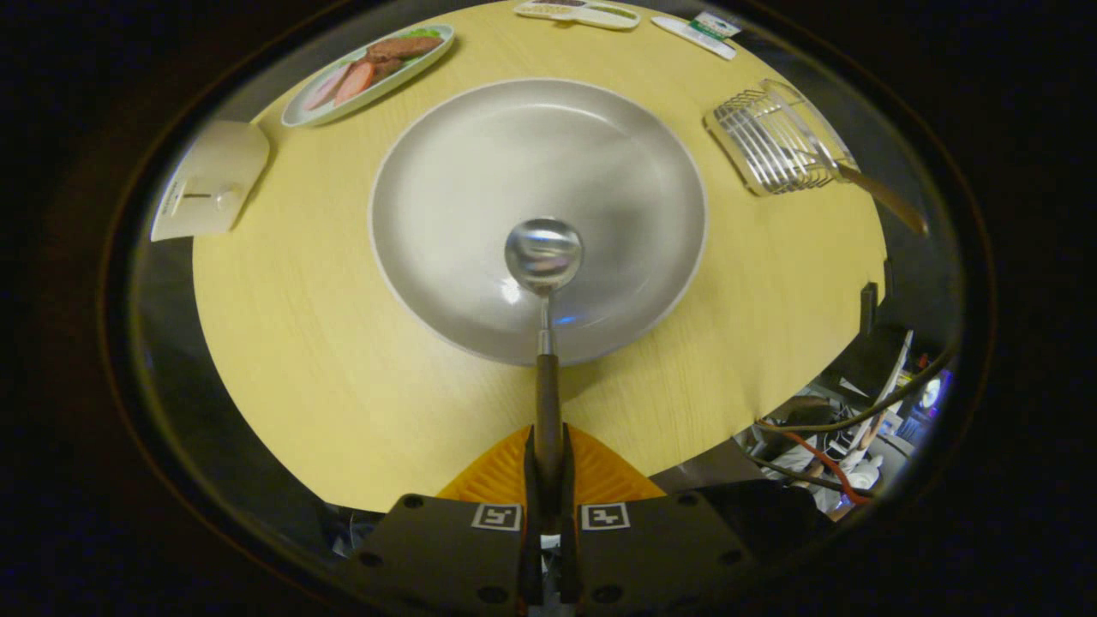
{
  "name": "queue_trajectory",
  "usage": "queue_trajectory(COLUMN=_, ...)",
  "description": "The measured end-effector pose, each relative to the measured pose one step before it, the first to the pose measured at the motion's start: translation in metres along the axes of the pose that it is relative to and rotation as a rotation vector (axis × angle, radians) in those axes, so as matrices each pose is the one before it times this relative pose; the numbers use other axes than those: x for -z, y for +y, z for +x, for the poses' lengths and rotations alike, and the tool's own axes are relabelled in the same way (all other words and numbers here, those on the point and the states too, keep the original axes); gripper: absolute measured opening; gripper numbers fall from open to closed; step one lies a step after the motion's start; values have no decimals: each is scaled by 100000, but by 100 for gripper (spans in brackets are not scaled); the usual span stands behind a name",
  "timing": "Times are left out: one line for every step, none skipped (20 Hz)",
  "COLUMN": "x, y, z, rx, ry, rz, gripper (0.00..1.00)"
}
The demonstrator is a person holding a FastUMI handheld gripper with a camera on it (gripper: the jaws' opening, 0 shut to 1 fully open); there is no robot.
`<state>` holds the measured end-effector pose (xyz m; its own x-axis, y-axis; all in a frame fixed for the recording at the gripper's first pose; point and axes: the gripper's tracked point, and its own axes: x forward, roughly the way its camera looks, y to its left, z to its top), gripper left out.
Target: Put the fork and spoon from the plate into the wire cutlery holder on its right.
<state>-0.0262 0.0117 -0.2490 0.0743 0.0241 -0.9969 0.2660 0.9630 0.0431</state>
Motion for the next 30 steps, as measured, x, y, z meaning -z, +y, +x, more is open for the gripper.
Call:
queue_trajectory(x=-225, y=-319, z=-800, rx=-39, ry=-532, rz=384, gripper=11)
queue_trajectory(x=-336, y=-279, z=-778, rx=26, ry=-628, rz=190, gripper=11)
queue_trajectory(x=-293, y=-290, z=-642, rx=130, ry=-592, rz=209, gripper=11)
queue_trajectory(x=-98, y=-364, z=-753, rx=342, ry=-417, rz=464, gripper=11)
queue_trajectory(x=-132, y=-414, z=-584, rx=51, ry=-381, rz=448, gripper=11)
queue_trajectory(x=-247, y=-318, z=-594, rx=-161, ry=-677, rz=748, gripper=11)
queue_trajectory(x=-361, y=-220, z=-575, rx=-278, ry=-792, rz=643, gripper=11)
queue_trajectory(x=-369, y=-375, z=-633, rx=-157, ry=-750, rz=585, gripper=11)
queue_trajectory(x=-298, y=-349, z=-725, rx=150, ry=-362, rz=607, gripper=11)
queue_trajectory(x=-372, y=-408, z=-720, rx=400, ry=-370, rz=506, gripper=11)
queue_trajectory(x=-430, y=-466, z=-776, rx=117, ry=-435, rz=703, gripper=11)
queue_trajectory(x=-525, y=-393, z=-839, rx=-335, ry=-425, rz=1169, gripper=11)
queue_trajectory(x=-574, y=-365, z=-781, rx=-609, ry=-524, rz=1576, gripper=11)
queue_trajectory(x=-476, y=-375, z=-779, rx=-742, ry=-686, rz=1602, gripper=11)
queue_trajectory(x=-672, y=-492, z=-641, rx=-524, ry=-739, rz=1887, gripper=11)
queue_trajectory(x=-876, y=-579, z=-512, rx=-406, ry=-572, rz=1826, gripper=11)
queue_trajectory(x=-714, y=-641, z=-406, rx=-26, ry=-215, rz=1866, gripper=11)
queue_trajectory(x=-815, y=-737, z=-369, rx=155, ry=-204, rz=1954, gripper=11)
queue_trajectory(x=-753, y=-711, z=-431, rx=5, ry=-172, rz=1897, gripper=11)
queue_trajectory(x=-853, y=-526, z=-261, rx=-177, ry=-156, rz=2108, gripper=11)
queue_trajectory(x=-823, y=-672, z=-180, rx=-80, ry=-64, rz=1923, gripper=11)
queue_trajectory(x=-845, y=-609, z=95, rx=223, ry=114, rz=1630, gripper=11)
queue_trajectory(x=-745, y=-655, z=45, rx=237, ry=331, rz=989, gripper=11)
queue_trajectory(x=-754, y=-555, z=284, rx=666, ry=615, rz=658, gripper=11)
queue_trajectory(x=-622, y=-618, z=219, rx=852, ry=947, rz=398, gripper=11)
queue_trajectory(x=-552, y=-560, z=305, rx=687, ry=890, rz=56, gripper=11)
queue_trajectory(x=-615, y=-294, z=356, rx=447, ry=771, rz=50, gripper=11)
queue_trajectory(x=-471, y=-323, z=352, rx=214, ry=592, rz=240, gripper=11)
queue_trajectory(x=-473, y=-326, z=369, rx=144, ry=589, rz=39, gripper=11)
queue_trajectory(x=-434, y=-162, z=376, rx=289, ry=751, rz=-227, gripper=11)
